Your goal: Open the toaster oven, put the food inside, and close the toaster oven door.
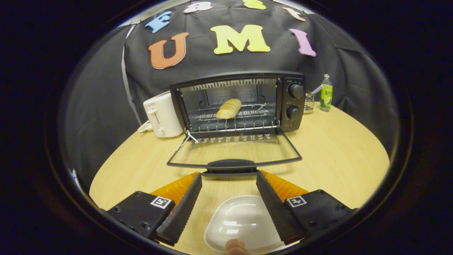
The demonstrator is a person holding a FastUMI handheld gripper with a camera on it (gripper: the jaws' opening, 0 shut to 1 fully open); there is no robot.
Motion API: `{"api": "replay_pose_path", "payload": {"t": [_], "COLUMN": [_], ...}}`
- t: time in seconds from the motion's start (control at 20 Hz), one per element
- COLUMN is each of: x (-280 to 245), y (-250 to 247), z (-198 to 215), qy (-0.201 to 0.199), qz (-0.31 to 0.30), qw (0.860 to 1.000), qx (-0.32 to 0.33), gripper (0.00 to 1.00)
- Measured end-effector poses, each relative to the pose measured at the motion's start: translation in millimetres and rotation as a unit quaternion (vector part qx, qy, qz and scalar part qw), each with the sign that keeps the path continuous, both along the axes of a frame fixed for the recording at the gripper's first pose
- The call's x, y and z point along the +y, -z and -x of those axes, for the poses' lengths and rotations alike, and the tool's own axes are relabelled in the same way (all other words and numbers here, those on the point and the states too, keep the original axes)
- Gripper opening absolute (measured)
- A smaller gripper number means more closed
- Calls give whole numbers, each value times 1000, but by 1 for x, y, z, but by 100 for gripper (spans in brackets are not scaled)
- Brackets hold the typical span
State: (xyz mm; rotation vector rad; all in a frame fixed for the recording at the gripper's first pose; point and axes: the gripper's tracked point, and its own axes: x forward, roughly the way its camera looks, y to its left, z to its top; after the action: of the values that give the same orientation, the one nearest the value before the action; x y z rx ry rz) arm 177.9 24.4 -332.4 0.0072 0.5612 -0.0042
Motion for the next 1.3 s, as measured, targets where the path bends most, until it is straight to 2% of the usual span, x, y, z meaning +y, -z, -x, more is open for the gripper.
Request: {"api": "replay_pose_path", "payload": {"t": [0.25,0.55,0.7,0.9,1.05,1.3], "x": [-4,-6,-2,-4,-1,5], "y": [26,22,7,7,-7,-49], "z": [-9,-23,-27,-32,-32,-41], "qy": [7,16,3,19,21,9], "qz": [-8,26,29,-7,-18,31], "qw": [1000,1000,1000,1000,999,995], "qx": [17,8,-10,-1,-19,-91], "gripper": [100,100,100,100,100,100]}}
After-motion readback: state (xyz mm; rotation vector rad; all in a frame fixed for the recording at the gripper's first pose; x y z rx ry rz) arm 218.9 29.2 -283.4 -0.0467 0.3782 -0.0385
